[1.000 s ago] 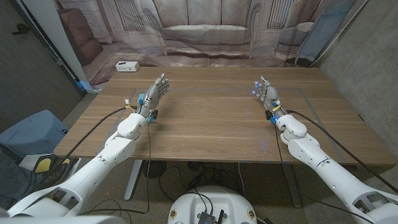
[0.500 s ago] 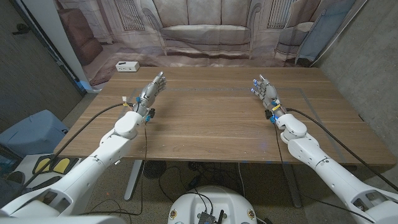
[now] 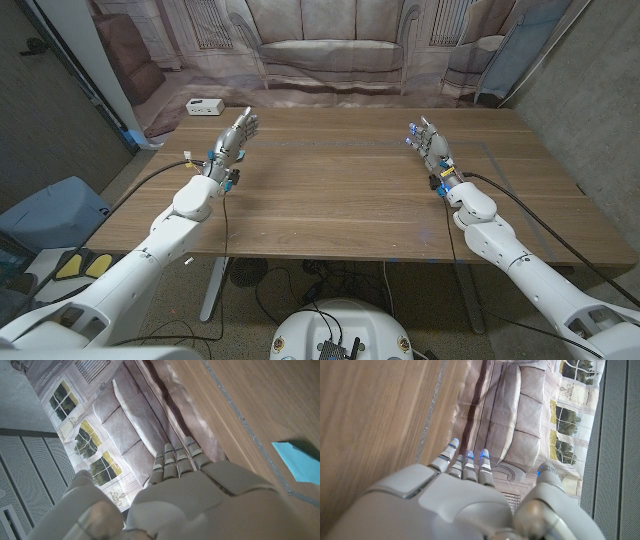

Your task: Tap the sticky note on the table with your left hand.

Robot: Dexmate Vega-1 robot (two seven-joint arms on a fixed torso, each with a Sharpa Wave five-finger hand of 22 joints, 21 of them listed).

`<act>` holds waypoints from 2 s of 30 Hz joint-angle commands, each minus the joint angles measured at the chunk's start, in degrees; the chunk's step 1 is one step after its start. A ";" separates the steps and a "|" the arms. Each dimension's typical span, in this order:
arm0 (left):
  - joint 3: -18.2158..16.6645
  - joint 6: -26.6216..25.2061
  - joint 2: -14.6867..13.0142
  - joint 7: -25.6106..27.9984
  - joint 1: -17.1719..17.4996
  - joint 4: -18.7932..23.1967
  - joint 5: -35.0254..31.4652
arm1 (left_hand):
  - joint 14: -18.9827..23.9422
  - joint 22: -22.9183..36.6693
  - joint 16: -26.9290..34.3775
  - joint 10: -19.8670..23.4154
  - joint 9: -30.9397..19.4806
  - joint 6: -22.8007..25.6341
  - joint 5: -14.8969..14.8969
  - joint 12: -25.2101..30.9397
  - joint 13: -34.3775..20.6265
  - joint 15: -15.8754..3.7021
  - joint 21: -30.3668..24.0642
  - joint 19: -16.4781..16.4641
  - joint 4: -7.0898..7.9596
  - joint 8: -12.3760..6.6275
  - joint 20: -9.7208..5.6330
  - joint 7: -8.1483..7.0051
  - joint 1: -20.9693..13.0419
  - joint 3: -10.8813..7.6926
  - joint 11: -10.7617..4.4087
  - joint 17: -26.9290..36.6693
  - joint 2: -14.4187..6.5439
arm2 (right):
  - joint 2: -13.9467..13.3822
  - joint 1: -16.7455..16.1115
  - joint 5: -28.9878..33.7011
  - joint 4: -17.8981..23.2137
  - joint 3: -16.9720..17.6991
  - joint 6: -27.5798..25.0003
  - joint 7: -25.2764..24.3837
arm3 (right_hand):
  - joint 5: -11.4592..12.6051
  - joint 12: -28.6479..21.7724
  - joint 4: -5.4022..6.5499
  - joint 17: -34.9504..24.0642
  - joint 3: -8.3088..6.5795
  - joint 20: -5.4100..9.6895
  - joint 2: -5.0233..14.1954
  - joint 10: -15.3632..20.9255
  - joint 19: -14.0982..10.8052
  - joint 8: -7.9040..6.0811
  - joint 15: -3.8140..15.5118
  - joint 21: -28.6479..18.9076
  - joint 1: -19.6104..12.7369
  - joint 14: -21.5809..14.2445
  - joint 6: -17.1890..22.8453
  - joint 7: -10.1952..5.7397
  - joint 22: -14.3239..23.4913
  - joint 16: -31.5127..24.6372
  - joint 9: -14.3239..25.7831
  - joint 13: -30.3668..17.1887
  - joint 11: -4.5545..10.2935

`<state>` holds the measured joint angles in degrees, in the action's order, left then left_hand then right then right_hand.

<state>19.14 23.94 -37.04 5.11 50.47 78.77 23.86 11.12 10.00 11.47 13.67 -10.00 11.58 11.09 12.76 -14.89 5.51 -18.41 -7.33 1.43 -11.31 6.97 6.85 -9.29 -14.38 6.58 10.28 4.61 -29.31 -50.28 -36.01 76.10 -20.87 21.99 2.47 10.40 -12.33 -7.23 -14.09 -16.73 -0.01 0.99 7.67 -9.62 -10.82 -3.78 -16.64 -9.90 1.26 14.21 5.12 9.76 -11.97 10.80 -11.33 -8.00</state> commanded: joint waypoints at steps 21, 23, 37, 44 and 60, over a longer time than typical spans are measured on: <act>-2.78 3.96 -2.56 5.16 -3.44 -7.76 -6.36 | 3.85 0.19 1.04 3.68 -0.34 3.51 0.64 1.28 0.92 -0.09 0.07 -3.93 -0.37 -0.78 0.25 -0.17 -0.73 0.51 -0.58 0.19 0.51 | 1.26 -0.97 2.75 2.39 -0.83 -1.21 -5.50 | 0.01 0.02 0.07 0.25 0.62 -0.13 -0.31 0.29 -0.92 -0.17 -0.36 0.67 0.20 -0.54 -0.33 0.07 0.06 -0.02 0.08 -0.09 -0.23; -2.79 3.45 -2.81 5.58 -3.52 -7.68 -6.64 | 4.02 0.19 0.98 4.17 -0.35 3.64 0.67 1.40 1.04 -0.23 -0.05 -4.70 -0.44 -0.71 0.40 -0.20 -0.80 0.53 -0.22 0.19 0.48 | 1.26 -0.96 2.76 2.28 -0.91 -1.17 -5.34 | 0.01 0.03 0.07 0.27 0.63 -0.16 -0.31 0.31 -0.98 -0.17 -0.36 0.69 0.21 -0.65 -0.35 0.05 0.06 -0.06 0.08 -0.09 -0.21; -2.45 -1.51 -5.19 13.38 -3.26 -5.42 -13.75 | 4.93 0.19 0.93 4.83 -0.36 4.18 0.73 1.44 1.37 -0.32 0.04 -5.91 -0.67 -0.60 0.57 -0.16 -1.06 0.55 -0.25 0.19 0.32 | 1.17 -1.34 2.73 2.76 -1.10 -2.01 -5.78 | 0.05 0.09 0.04 0.44 0.71 -0.13 -0.23 0.37 -1.27 -0.20 -0.34 0.95 0.22 -0.77 -0.42 0.02 0.06 -0.06 0.08 -0.08 -0.20; -1.45 -8.49 -6.70 19.62 -2.94 -2.36 -20.30 | 5.67 0.20 0.93 5.61 -0.37 5.44 0.78 1.58 1.60 -0.49 0.26 -6.51 -0.89 -0.84 0.63 0.00 -1.36 0.47 -0.58 0.18 0.08 | 0.84 -2.24 2.75 3.84 -0.84 -2.69 -6.90 | 0.06 0.08 0.03 0.52 0.74 -0.11 -0.18 0.48 -1.42 -0.21 -0.30 1.06 0.22 -0.84 -0.43 -0.01 0.06 -0.06 0.08 -0.08 -0.19; 3.17 -24.88 -9.57 27.36 -4.38 3.55 -33.82 | 6.54 0.20 0.72 6.65 -0.39 6.72 0.85 1.64 1.99 -0.91 0.67 -7.57 -1.37 -0.83 0.58 -0.34 -2.15 0.12 -1.75 0.16 -0.63 | -0.04 -3.70 3.09 5.28 -0.46 -3.66 -8.40 | 0.09 0.15 -0.02 0.69 0.80 -0.05 -0.08 0.47 -1.72 -0.24 -0.31 1.34 0.17 -0.94 -0.49 -0.03 0.07 -0.06 0.08 -0.08 -0.13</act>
<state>19.83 9.47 -44.91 26.95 46.69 78.78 -1.33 17.11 9.99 12.19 19.72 -10.28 17.73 11.53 14.09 -12.81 4.39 -18.19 -14.27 0.45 -11.74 7.42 6.45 -10.51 -14.09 4.96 10.27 4.13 -28.73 -53.11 -33.17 80.47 -21.57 18.94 -5.21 10.40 -12.33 -7.21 -13.30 -16.26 0.00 1.00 7.67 -10.66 -10.82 -3.78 -15.45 -9.90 0.82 14.01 5.32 9.73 -11.97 10.79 -11.32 -7.99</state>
